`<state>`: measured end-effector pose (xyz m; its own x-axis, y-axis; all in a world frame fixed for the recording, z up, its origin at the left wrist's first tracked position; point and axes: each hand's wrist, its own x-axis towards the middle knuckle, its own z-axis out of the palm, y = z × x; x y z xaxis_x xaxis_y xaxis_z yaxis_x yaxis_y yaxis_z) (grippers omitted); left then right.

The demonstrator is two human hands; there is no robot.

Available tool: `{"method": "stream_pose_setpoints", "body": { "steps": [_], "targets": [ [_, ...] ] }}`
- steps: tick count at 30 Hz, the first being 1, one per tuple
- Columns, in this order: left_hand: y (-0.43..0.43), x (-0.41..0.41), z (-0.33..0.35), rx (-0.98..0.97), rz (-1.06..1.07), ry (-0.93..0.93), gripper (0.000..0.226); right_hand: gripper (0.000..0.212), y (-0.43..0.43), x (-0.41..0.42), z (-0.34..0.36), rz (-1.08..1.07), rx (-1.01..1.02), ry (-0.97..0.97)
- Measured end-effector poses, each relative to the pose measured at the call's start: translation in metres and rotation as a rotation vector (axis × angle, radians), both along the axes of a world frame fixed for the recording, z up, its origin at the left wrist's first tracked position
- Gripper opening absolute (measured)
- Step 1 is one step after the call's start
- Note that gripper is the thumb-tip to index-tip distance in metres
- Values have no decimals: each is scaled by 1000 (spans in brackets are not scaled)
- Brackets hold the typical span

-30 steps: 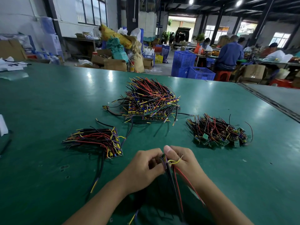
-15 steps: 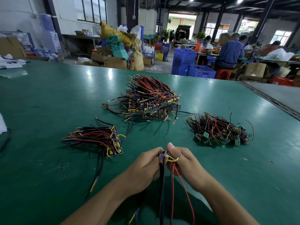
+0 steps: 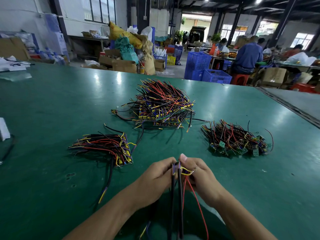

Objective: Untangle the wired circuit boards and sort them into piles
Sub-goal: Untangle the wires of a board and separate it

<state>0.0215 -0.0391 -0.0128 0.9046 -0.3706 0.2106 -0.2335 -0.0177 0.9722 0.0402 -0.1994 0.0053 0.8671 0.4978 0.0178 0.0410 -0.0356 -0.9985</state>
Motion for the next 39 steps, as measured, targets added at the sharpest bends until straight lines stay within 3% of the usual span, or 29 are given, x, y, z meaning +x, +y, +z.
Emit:
{"method": "stream_pose_setpoints", "body": {
  "steps": [3,8,10,14,16,18,20,23,27,33,35,39],
  "targets": [
    [3,1,5,210,124,-213,39,44,-6,-1,8,18,-91,-117],
    [13,4,6,491,324,-461,44,39,-13,5,10,37,-242,-203],
    [15,4,7,535,344,-504,44,36,-16,9,9,65,-193,-131],
    [16,2,9,627,353,-581,42,74,-20,15,10,148,-56,178],
    [16,2,10,681,365,-587,43,81,-21,17,12,144,-37,296],
    [15,3,10,723,365,-575,46,69,-20,16,11,117,-90,203],
    [14,3,9,765,357,-560,45,41,-18,13,9,105,-141,71],
    [13,5,7,783,309,-525,41,24,-15,10,8,121,-119,91],
    [13,6,4,788,220,-496,44,23,-22,10,13,120,-257,40],
    [11,9,-1,832,146,-492,39,6,-20,9,12,65,-567,-243],
    [9,9,-2,833,143,-489,37,9,-19,9,10,40,-599,-268],
    [6,9,1,741,162,-412,36,22,-21,14,8,-11,-716,-540]
  ]
}}
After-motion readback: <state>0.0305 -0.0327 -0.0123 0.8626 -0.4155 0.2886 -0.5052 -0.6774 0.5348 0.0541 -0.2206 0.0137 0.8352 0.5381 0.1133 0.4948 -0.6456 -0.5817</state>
